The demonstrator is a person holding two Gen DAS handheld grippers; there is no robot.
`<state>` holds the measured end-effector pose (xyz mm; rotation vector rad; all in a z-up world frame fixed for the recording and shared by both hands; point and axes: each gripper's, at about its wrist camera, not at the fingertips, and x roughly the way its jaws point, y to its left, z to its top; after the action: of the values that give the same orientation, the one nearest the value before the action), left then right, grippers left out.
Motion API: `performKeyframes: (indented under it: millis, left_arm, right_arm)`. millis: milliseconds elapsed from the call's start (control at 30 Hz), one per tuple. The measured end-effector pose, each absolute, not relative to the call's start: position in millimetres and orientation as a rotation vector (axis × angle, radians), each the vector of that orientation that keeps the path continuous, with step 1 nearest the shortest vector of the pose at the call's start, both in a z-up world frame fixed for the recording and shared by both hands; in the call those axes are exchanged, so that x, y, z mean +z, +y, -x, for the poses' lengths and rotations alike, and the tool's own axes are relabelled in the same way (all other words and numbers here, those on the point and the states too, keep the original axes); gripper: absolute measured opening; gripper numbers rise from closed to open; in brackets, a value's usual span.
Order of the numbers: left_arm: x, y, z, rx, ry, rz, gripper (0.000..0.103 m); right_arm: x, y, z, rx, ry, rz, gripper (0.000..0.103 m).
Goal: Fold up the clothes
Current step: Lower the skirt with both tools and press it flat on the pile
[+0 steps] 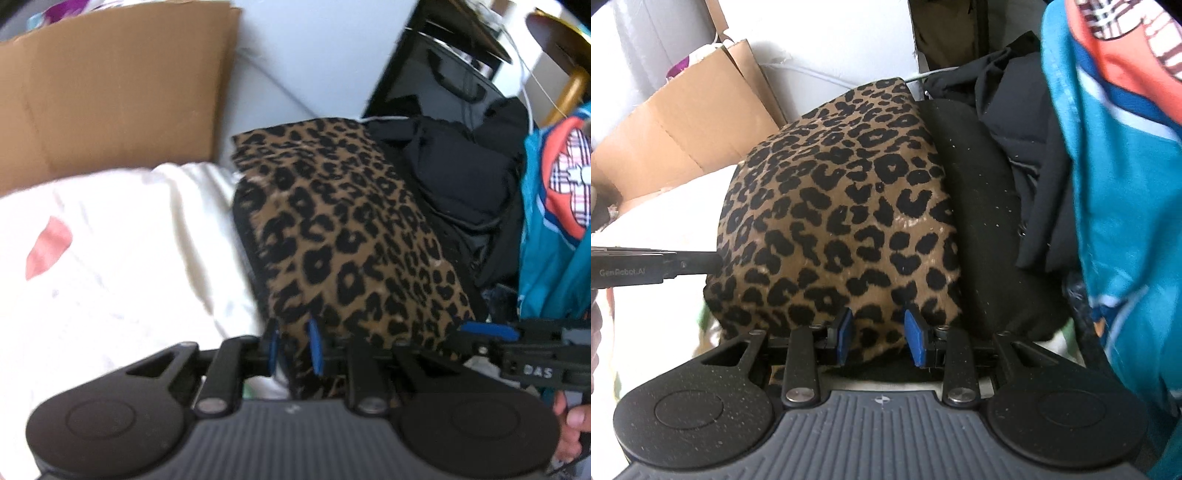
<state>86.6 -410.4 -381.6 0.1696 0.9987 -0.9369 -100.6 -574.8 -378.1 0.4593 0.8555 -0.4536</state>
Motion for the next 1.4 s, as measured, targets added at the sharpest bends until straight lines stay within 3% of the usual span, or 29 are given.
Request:
performKeyframes:
  millis: [67, 233, 633, 700, 733, 800, 867, 933, 1033, 1100, 1300, 1400]
  left_arm:
    - [-382.1, -402.7, -84.5, -0.936, 1.013, -0.148, 0.03]
    - [-388.1, -391.6, -71.8, -0.948, 1.05, -0.148, 0.038]
    - [-419.4, -397.6, -52.4, -0.997, 1.189, -0.19, 0.041]
    - [-422.3, -396.9, -50.4, -1.006, 1.2, -0.187, 0.037]
    - [-422.8, -396.7, -49.1, -1.014, 1.205, -0.187, 0.027]
    - [-422.0, -395.7, -45.5, -1.026, 1.212, -0.19, 0.023]
    - [-419.4, -393.6, -43.4, -1.027, 1.209, -0.198, 0.009]
    - [-418.2, -388.3, -45.2, -1.023, 1.229, -0.17, 0.008]
    - [-413.8, -381.1, -47.8, -1.021, 1.246, -0.138, 0.006]
    - [-411.0, -378.2, -45.8, -1.027, 1.243, -0.138, 0.005]
    - [-415.0, -380.7, -48.3, -1.016, 1.248, -0.168, 0.006]
    - [-409.4, -386.6, -48.0, -1.014, 1.231, -0.228, 0.011]
  right_arm:
    - [-373.9, -571.6, 106.8, -0.449, 0.858, -0.471, 0.038]
    - [-370.4, -565.4, 119.7, -0.417, 0.862, -0.52, 0.038]
    - [-402.7, -537.7, 112.8, -0.27, 0.889, -0.641, 0.04]
    - [-409.2, -534.6, 108.4, -0.258, 0.899, -0.647, 0.04]
    - [-412.2, -533.3, 106.4, -0.253, 0.902, -0.651, 0.04]
    - [-417.0, -531.2, 103.0, -0.248, 0.902, -0.658, 0.04]
    - [-420.5, -530.5, 101.1, -0.243, 0.894, -0.671, 0.04]
    - [-421.7, -530.9, 100.6, -0.236, 0.886, -0.683, 0.04]
    - [-418.8, -531.0, 100.7, -0.208, 0.9, -0.688, 0.017]
    - [-414.5, -530.0, 101.5, -0.19, 0.924, -0.679, 0.011]
    - [-416.3, -527.2, 101.2, -0.188, 0.953, -0.7, 0.009]
    - [-415.1, -529.3, 99.7, -0.198, 0.962, -0.715, 0.01]
